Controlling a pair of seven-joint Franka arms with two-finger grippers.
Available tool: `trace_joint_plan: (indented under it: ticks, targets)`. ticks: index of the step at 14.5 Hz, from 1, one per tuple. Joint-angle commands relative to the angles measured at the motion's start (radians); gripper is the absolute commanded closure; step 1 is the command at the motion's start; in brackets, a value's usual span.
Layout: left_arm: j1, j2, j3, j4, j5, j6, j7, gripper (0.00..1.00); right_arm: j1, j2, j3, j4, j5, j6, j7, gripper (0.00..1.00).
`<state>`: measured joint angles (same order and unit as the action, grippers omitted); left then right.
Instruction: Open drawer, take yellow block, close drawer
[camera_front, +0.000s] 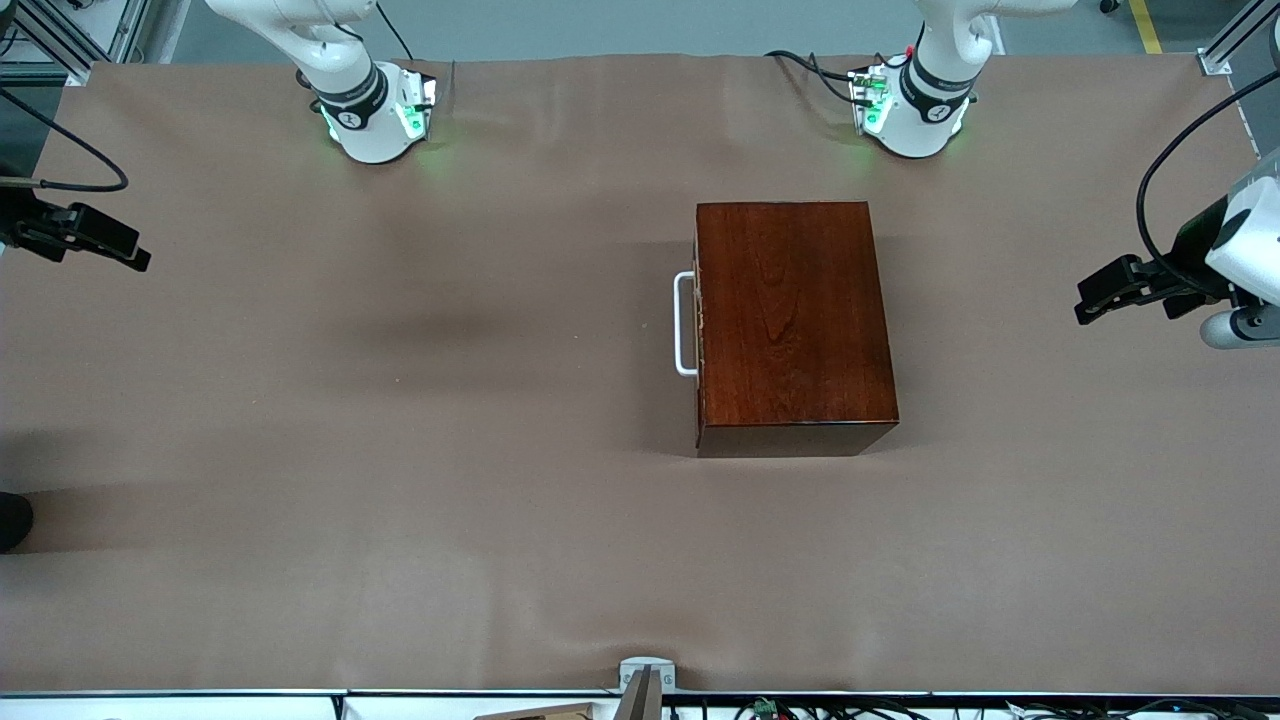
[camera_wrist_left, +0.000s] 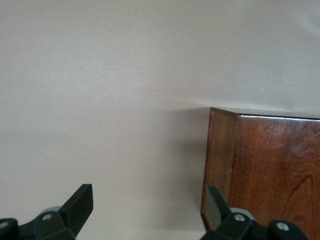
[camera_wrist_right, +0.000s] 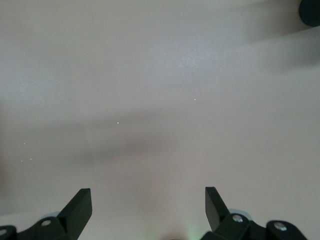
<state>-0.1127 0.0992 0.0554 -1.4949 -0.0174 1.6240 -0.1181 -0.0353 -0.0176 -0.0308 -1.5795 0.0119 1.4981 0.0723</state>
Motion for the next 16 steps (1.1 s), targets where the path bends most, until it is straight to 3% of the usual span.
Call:
trace_joint_plan:
  ticks: [1, 8, 16]
  targets:
    - [0.001, -0.018, 0.001, -0.021, -0.006, -0.012, 0.005, 0.00, -0.008, -0.016, 0.011, 0.001, -0.009, -0.015, -0.006, 0.00]
    - [-0.010, -0.013, -0.006, -0.011, -0.006, -0.015, 0.012, 0.00, -0.006, -0.016, 0.011, 0.003, -0.010, -0.010, -0.006, 0.00]
    - [-0.119, 0.028, -0.046, 0.048, -0.004, -0.016, -0.027, 0.00, -0.006, -0.015, 0.011, 0.003, -0.009, -0.009, -0.006, 0.00]
